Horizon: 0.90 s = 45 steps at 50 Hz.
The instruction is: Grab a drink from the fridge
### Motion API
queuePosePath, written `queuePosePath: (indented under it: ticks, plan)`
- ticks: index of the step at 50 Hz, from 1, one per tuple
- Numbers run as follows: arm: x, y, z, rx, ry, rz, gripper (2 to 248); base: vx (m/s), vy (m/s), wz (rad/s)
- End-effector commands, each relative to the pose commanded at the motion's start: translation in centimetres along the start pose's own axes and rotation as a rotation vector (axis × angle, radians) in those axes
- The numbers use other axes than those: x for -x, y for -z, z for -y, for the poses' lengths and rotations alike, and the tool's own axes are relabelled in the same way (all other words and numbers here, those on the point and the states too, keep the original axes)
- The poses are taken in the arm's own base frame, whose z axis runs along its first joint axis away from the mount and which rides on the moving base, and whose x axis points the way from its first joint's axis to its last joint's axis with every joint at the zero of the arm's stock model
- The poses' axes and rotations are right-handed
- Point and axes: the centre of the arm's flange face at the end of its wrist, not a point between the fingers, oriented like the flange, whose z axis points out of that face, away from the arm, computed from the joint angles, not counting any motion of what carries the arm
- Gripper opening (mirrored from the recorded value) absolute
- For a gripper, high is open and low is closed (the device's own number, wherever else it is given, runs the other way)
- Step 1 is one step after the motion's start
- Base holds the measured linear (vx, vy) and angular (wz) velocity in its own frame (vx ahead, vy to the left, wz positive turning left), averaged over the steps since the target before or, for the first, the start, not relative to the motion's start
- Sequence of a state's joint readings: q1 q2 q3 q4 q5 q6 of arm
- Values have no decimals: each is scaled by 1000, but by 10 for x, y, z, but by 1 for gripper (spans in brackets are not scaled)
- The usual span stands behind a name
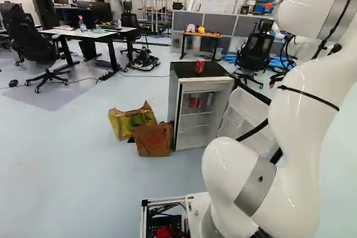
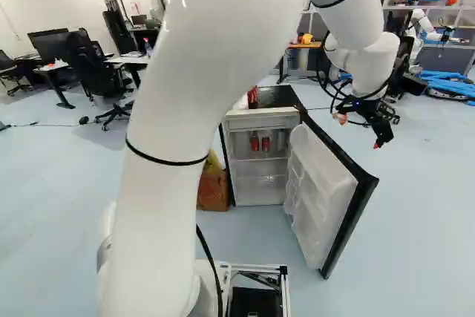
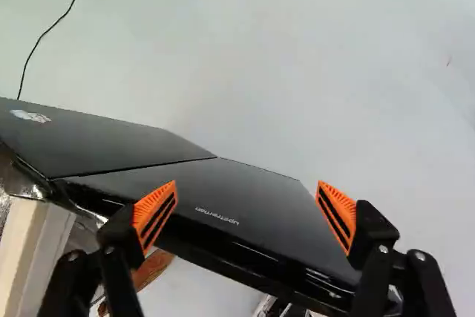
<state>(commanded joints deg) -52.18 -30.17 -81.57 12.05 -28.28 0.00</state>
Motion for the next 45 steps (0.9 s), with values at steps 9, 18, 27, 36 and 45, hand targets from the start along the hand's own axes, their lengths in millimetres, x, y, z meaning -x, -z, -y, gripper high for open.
queuePosePath:
  ticks: [9, 18, 27, 36, 45]
  plan:
    - [-10, -19, -5, -4, -22, 33, 247, 0, 0, 0]
    - [-21, -39, -8, -10, -41, 63, 247, 0, 0, 0]
    - [-23, -55, -9, -12, -48, 91, 247, 0, 0, 0]
    - [-21, -68, -10, -9, -49, 106, 247, 0, 0, 0]
    - [-19, -82, -12, -6, -51, 121, 247, 0, 0, 0]
